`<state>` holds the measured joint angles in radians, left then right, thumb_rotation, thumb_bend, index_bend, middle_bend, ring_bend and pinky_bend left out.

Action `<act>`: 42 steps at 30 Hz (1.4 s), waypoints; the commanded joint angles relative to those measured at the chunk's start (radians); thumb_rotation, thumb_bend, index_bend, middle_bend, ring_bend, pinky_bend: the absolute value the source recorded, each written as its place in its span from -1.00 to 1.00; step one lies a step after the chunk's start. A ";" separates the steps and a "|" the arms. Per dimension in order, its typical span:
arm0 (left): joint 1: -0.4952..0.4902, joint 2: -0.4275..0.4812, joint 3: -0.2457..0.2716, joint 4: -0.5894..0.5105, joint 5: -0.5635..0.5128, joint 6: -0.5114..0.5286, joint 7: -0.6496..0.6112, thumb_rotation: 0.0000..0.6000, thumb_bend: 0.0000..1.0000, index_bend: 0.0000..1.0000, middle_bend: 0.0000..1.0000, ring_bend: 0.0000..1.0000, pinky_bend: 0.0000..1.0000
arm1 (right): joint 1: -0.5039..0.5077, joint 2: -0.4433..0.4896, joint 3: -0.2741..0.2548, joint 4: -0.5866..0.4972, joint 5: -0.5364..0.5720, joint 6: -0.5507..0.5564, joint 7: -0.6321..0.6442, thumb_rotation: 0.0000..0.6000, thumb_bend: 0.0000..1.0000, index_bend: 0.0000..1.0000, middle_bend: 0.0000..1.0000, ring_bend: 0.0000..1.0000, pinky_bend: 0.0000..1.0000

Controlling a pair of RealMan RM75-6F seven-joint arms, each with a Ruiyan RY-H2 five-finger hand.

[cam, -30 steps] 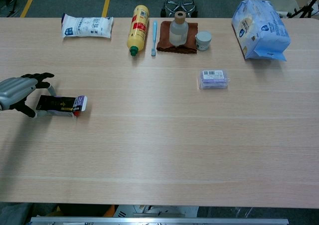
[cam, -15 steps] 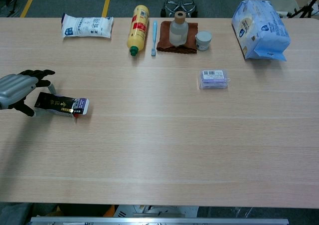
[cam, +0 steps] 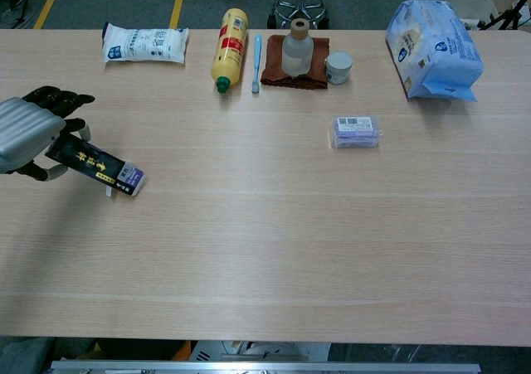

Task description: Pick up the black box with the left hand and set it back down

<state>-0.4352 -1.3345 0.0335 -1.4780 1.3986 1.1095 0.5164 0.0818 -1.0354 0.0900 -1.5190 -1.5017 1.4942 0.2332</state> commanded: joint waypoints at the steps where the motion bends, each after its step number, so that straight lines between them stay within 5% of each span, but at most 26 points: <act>1: 0.005 0.006 0.003 -0.012 0.026 0.035 0.055 1.00 -0.44 0.08 -1.00 -1.00 -0.91 | 0.000 0.001 0.000 -0.001 -0.001 0.001 0.000 1.00 -0.37 -0.36 -0.48 -0.61 -0.42; 14: -0.012 0.018 -0.013 0.010 0.149 0.137 0.295 1.00 -0.44 0.09 -1.00 -1.00 -0.91 | -0.001 0.002 0.001 -0.003 -0.002 0.003 -0.002 1.00 -0.37 -0.36 -0.48 -0.61 -0.42; 26: -0.022 0.044 -0.040 -0.007 0.185 0.163 0.370 1.00 -0.44 0.09 -1.00 -1.00 -0.91 | -0.003 0.001 0.001 -0.002 -0.003 0.006 0.000 1.00 -0.37 -0.36 -0.48 -0.61 -0.42; 31: -0.012 0.051 -0.048 -0.027 0.152 0.153 0.329 1.00 -0.44 0.09 -1.00 -1.00 -0.91 | -0.003 0.002 0.001 -0.003 -0.004 0.008 0.000 1.00 -0.37 -0.36 -0.48 -0.61 -0.42; 42: 0.025 0.123 -0.080 -0.174 -0.105 0.030 0.067 1.00 -0.44 0.09 -1.00 -1.00 -0.91 | -0.001 0.002 0.001 -0.005 -0.004 0.005 -0.002 1.00 -0.37 -0.36 -0.48 -0.61 -0.42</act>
<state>-0.4196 -1.2321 -0.0375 -1.6250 1.3385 1.1725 0.6288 0.0805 -1.0339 0.0915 -1.5245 -1.5052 1.4991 0.2313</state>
